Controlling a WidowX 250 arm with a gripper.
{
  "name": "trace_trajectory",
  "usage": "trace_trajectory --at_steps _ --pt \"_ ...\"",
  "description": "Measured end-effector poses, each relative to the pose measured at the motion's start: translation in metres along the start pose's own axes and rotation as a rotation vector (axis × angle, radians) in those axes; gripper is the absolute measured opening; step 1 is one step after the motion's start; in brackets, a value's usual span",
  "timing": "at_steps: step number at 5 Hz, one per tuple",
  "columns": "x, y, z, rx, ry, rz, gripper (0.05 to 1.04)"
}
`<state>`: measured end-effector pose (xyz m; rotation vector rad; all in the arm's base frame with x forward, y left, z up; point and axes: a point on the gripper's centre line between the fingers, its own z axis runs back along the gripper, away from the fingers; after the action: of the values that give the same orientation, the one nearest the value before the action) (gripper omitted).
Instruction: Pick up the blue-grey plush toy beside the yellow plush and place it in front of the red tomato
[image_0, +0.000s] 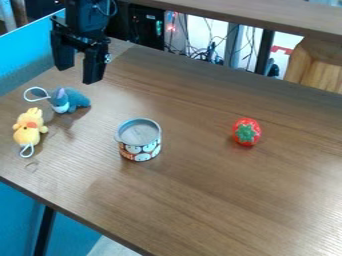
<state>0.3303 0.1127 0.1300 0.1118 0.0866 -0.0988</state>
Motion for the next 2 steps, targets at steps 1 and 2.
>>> trace_trajectory --at_steps 1,2 --pt "0.0 -0.002 -0.014 -0.017 0.044 -0.004 1.004" --pt "0.027 0.016 -0.031 -0.011 0.089 0.083 1.005"
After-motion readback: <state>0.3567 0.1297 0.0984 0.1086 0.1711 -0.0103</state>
